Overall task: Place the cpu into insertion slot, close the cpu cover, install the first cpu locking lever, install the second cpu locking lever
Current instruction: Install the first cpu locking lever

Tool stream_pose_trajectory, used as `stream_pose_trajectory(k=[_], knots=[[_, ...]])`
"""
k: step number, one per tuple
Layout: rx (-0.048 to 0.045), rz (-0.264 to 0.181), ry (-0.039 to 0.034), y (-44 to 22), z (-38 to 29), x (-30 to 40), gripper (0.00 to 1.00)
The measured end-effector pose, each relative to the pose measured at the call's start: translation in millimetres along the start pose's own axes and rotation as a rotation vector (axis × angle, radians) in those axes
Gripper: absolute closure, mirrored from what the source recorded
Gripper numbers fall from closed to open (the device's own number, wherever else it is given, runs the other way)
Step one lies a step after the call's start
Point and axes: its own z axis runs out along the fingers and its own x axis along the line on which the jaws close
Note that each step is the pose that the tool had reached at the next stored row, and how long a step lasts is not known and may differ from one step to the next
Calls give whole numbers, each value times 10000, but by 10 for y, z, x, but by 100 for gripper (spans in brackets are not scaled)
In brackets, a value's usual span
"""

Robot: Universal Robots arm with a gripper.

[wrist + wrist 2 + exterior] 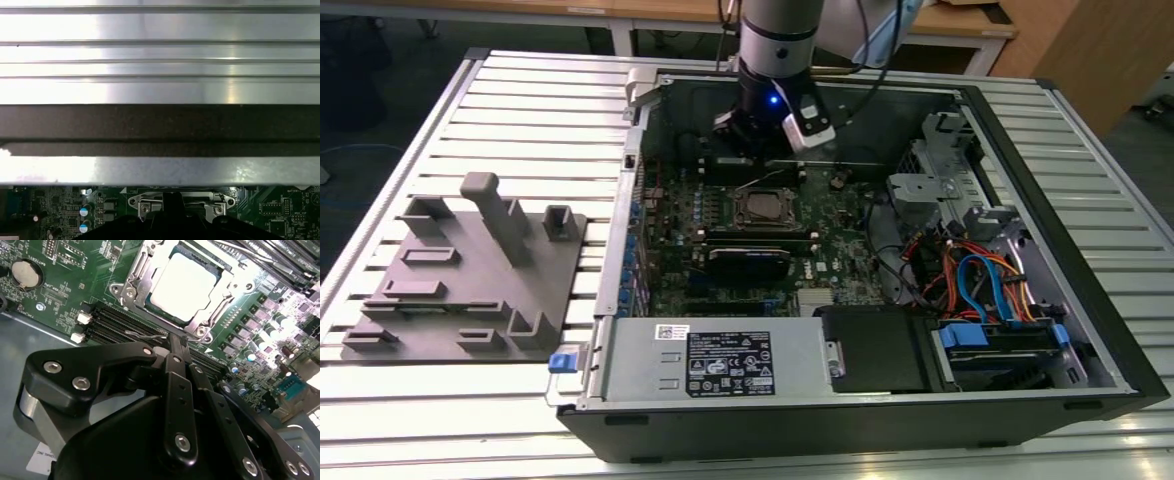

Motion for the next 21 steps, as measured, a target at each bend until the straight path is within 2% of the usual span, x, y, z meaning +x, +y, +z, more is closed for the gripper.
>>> stream_pose_trajectory(k=[5,14,18,21], knots=[[-7,0,0,3,0,-37,89],[-9,0,-2,4,1,-40,89],[-17,-6,-83,3,6,-40,89],[-25,-7,-98,2,9,-40,89]])
